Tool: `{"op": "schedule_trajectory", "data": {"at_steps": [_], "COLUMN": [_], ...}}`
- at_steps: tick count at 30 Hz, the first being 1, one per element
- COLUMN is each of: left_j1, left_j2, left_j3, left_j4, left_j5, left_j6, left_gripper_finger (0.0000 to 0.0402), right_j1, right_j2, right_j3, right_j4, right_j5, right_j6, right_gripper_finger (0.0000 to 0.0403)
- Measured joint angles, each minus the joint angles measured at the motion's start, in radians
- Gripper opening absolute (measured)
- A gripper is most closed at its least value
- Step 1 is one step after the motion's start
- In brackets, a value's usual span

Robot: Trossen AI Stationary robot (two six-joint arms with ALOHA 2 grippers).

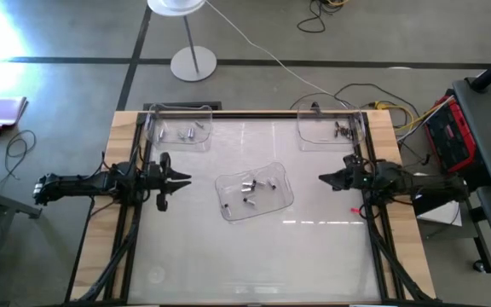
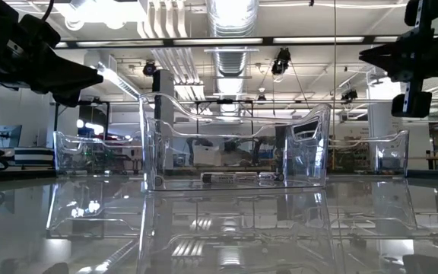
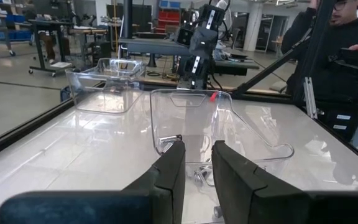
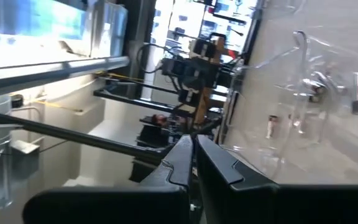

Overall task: Sort batteries
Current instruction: Return to Home Position

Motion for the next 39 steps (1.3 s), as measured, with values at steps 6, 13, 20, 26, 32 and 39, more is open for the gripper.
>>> {"op": "schedule_trajectory", "data": {"at_steps": [6,13,20,26,32,39], "left_j1": [0.000,0.000,0.000,0.000,0.000,0.000], "left_j2": [0.000,0.001,0.001,0.001,0.001,0.001], "left_j3": [0.000,0.000,0.000,0.000,0.000,0.000], "left_j4": [0.000,0.000,0.000,0.000,0.000,0.000], "left_j5": [0.000,0.000,0.000,0.000,0.000,-0.001], "left_j6": [0.000,0.000,0.000,0.000,0.000,0.000], "left_gripper_finger": [0.0061,0.0061,0.0061,0.0061,0.0061,0.0061], "right_j1": [0.000,0.000,0.000,0.000,0.000,0.000], "right_j2": [0.000,0.000,0.000,0.000,0.000,0.010], "right_j3": [-0.001,-0.002,-0.002,-0.002,-0.002,-0.002], "right_j4": [-0.012,-0.011,-0.005,-0.005,-0.005,-0.005], "right_j5": [0.000,0.000,0.000,0.000,0.000,0.000], "right_j6": [-0.003,-0.002,-0.003,-0.001,-0.003,-0.002], "right_gripper_finger": [0.0013,0.0013,0.0013,0.0013,0.0013,0.0013]}}
